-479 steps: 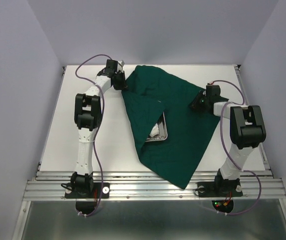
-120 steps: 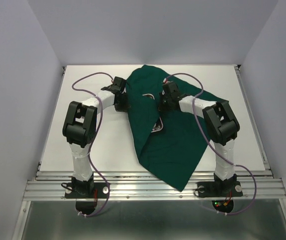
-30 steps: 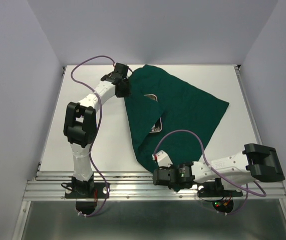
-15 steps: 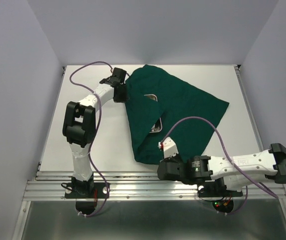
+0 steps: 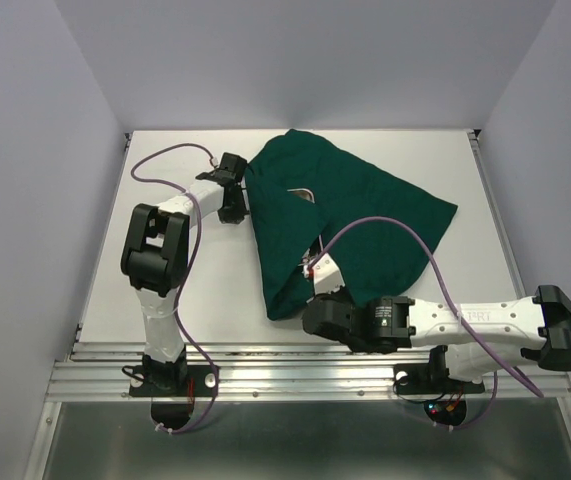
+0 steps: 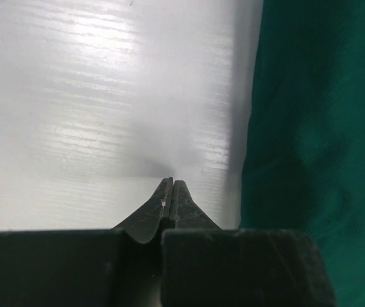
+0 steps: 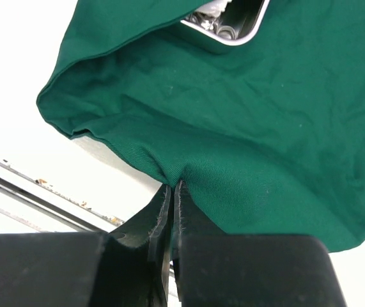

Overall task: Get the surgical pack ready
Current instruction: Pack the surgical kit at the center of the board.

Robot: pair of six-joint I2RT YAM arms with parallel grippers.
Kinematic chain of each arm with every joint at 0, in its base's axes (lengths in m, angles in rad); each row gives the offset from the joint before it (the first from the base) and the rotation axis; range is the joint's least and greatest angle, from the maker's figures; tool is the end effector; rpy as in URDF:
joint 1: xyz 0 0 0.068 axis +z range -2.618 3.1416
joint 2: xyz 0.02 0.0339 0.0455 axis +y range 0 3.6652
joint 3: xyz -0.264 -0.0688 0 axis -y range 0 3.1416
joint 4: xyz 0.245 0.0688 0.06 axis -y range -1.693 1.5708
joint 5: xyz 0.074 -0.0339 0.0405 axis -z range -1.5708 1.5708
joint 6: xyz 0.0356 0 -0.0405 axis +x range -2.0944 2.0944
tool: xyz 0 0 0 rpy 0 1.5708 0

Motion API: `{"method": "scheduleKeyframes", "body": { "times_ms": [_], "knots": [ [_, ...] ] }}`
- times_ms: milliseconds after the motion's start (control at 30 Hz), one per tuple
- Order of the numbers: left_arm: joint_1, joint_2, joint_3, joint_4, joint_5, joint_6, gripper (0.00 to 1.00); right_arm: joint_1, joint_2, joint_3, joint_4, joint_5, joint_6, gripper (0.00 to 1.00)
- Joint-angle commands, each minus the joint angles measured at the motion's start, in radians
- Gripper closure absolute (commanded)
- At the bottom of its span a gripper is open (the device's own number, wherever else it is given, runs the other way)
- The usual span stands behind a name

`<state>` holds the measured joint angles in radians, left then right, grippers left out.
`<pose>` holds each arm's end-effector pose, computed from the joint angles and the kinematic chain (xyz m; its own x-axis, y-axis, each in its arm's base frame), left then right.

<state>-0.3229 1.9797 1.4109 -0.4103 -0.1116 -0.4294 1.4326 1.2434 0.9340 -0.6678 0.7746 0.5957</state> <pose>0.4040 -0.1310 0.1835 -0.8224 -0.1611 -0.5456 -0.0945 0.9844 -0.1482 0.0580 0.2366 0.2636 -0.4615 -0.4070 -0.7883 -0.4773 0.8629 -0.1661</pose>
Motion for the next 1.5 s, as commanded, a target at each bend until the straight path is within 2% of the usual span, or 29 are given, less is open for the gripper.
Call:
{"method": "scheduleKeyframes", "body": {
  "times_ms": [0, 300, 467, 667, 1000, 1167, 1467],
  "knots": [
    [-0.004, 0.027, 0.019, 0.059, 0.081, -0.016, 1.00, -0.017, -0.005, 0.023, 0.088, 0.020, -0.053, 0.99],
    [-0.044, 0.044, 0.022, 0.119, 0.190, -0.006, 1.00, -0.101, -0.022, 0.066, 0.158, 0.029, -0.184, 0.99],
    [-0.044, 0.022, 0.013, 0.142, 0.231, -0.006, 1.00, -0.242, -0.036, 0.111, 0.281, -0.021, -0.347, 0.99],
    [-0.047, 0.013, 0.019, 0.146, 0.251, 0.000, 1.00, -0.345, 0.004, 0.169, 0.419, -0.078, -0.506, 0.99],
    [-0.047, 0.034, 0.051, 0.120, 0.257, 0.020, 1.00, -0.573, 0.166, 0.295, 0.594, -0.268, -0.703, 0.99],
    [-0.047, 0.036, 0.053, 0.114, 0.262, 0.026, 1.00, -0.688, 0.290, 0.390, 0.637, -0.371, -0.744, 0.99],
    [-0.047, 0.038, 0.046, 0.108, 0.270, 0.052, 1.00, -0.790, 0.484, 0.512, 0.656, -0.526, -0.764, 0.99]
  ]
}}
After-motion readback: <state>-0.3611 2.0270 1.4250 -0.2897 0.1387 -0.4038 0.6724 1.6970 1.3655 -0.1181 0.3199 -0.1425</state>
